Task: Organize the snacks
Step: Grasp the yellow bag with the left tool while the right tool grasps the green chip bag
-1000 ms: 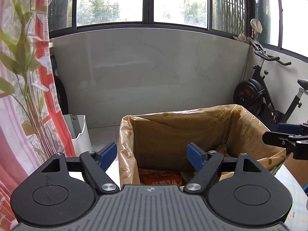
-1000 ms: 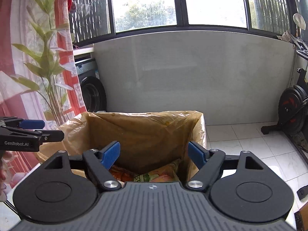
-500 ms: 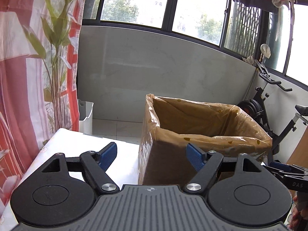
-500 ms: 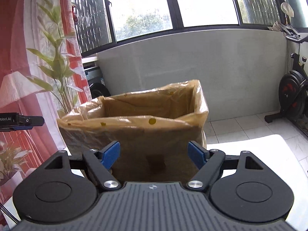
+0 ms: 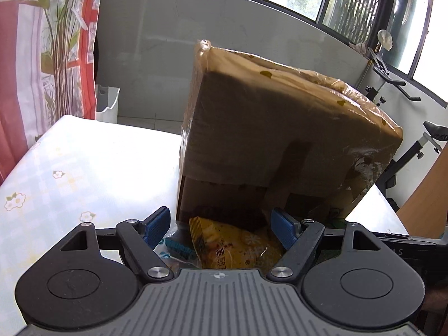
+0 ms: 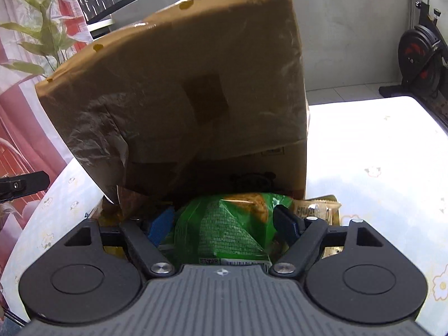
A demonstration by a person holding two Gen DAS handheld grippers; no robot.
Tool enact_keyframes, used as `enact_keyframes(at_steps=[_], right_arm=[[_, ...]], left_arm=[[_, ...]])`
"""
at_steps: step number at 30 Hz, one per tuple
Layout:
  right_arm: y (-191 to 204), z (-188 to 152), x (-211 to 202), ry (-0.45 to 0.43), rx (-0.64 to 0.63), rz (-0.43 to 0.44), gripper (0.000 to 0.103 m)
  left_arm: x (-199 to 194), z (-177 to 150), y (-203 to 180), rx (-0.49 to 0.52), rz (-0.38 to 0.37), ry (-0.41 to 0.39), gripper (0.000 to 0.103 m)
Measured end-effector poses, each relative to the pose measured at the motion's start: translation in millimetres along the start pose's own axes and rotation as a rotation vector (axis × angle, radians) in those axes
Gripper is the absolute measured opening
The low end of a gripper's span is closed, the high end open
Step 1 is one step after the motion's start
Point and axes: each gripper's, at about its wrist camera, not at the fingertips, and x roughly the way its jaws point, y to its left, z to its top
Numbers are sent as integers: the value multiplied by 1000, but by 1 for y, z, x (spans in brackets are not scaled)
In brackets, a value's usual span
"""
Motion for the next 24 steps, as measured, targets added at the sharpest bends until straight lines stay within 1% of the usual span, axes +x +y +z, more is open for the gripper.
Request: enact_keyframes(at_steps=[3,9,14,16,19,20,21,22,23,24], right_arm=[[-7,-7,0,10,42,26,82],[-19,-13,-2,22,99,63,83],[-23,-17,-3,27,121,92,85],[-26,-19,-6,24,121,98,85],[-26,-20,-7,16,117,101,83],[-27,-20,-8,14,117,103,82],[-27,-20,-9,13,117,105,81],[-26,-19,-9,13,115,106,79],[-23,-19,-8,13,110,110,78],[-22,-19,-9,12,106,116,77]], left_arm=[[14,-8,3,-28,-13,37,80],[35,-20,7,-68,-30,111,81],[44,-27,11,-106,-78,136,81],[49,-30,13,-125,-99,147,83],[56,-35,17,-167,-134,162,82],[56,-38,15,-174,-147,163,78],[55,-39,14,-170,-159,155,71],[52,-39,11,-150,-147,147,69],[50,-38,8,-128,-142,142,64],[47,-38,7,-117,-140,138,62]])
